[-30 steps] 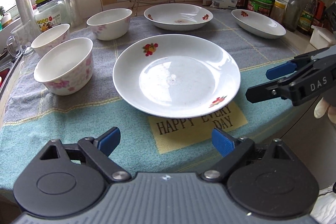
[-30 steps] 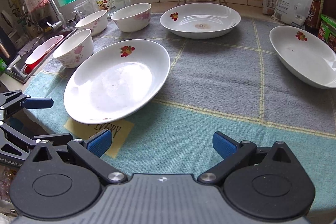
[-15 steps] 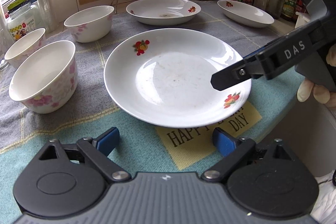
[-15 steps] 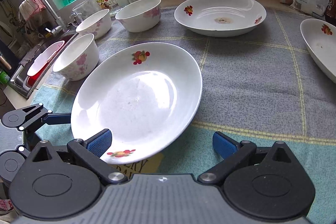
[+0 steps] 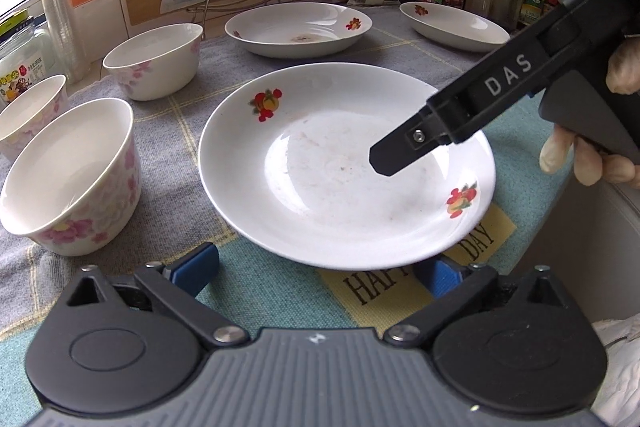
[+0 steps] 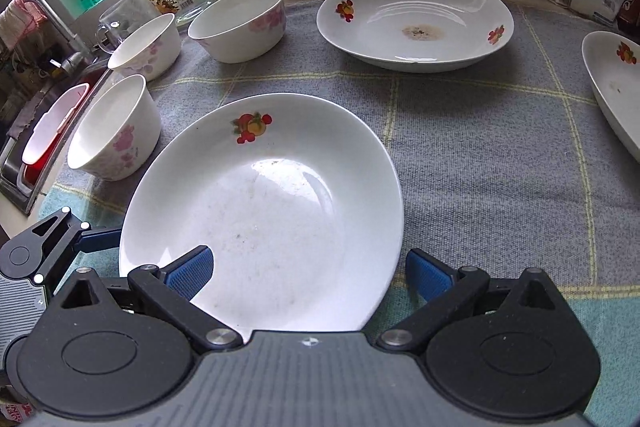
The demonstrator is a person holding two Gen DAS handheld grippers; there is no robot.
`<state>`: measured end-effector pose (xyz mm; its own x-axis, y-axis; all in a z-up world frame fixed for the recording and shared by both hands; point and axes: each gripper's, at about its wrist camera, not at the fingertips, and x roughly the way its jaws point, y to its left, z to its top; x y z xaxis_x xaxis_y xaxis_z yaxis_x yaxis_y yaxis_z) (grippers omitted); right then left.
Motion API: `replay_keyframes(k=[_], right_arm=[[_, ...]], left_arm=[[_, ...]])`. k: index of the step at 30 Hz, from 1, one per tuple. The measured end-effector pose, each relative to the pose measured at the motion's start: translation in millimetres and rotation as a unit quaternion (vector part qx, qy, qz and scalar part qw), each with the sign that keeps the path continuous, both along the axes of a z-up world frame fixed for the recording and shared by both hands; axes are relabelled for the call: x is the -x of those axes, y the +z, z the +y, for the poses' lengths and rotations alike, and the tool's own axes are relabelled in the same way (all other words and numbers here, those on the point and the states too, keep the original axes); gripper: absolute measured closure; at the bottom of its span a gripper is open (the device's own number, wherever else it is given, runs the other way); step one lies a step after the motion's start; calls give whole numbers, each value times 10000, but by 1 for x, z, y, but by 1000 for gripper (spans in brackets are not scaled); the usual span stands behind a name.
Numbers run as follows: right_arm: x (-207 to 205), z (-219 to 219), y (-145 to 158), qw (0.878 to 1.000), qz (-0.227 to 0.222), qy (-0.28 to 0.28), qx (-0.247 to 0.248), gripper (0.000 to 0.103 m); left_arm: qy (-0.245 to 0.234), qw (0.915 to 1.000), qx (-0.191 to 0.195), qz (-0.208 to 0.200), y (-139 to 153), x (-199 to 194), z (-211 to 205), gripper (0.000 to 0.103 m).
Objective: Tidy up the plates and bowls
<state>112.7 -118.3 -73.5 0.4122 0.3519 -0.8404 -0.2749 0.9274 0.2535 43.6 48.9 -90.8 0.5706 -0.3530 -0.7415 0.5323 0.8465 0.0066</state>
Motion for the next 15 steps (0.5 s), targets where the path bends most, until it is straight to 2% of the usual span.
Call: replay_keyframes(k=[8, 15], right_arm=[[-4, 11, -1, 9996, 48, 5, 290, 0], [-23, 5, 1, 9995, 243, 153, -98, 0]], left_arm=[[-277, 9994, 114, -182, -2, 0, 5, 0], [-460, 9982, 206, -325, -4, 1, 8, 0]])
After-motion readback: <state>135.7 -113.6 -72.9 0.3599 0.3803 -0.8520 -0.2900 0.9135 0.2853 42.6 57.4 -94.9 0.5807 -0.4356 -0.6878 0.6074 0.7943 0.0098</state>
